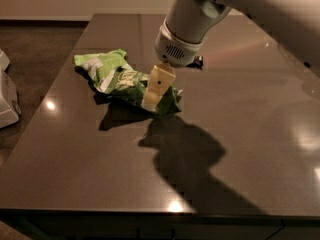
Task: Move green jalapeno chip bag near green rice chip bag
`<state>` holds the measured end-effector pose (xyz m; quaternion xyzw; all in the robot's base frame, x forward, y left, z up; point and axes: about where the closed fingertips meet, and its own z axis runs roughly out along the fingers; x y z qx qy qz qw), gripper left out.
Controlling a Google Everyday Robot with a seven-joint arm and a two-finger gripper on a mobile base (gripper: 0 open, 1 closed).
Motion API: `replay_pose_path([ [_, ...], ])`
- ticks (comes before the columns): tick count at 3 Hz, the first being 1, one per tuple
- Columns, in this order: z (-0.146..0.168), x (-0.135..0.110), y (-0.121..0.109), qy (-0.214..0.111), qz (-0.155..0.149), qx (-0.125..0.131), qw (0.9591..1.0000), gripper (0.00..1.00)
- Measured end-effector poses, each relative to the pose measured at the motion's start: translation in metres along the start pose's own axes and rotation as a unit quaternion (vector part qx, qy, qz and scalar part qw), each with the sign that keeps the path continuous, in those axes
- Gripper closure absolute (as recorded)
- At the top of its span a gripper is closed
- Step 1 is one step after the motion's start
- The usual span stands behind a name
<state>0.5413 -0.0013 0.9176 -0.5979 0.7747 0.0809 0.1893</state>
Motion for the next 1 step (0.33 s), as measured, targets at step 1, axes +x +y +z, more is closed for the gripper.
replay_pose_path([
  [1, 0.0000, 0.0000, 0.0000, 0.000, 0.000, 0.000, 1.0000, 0.00],
])
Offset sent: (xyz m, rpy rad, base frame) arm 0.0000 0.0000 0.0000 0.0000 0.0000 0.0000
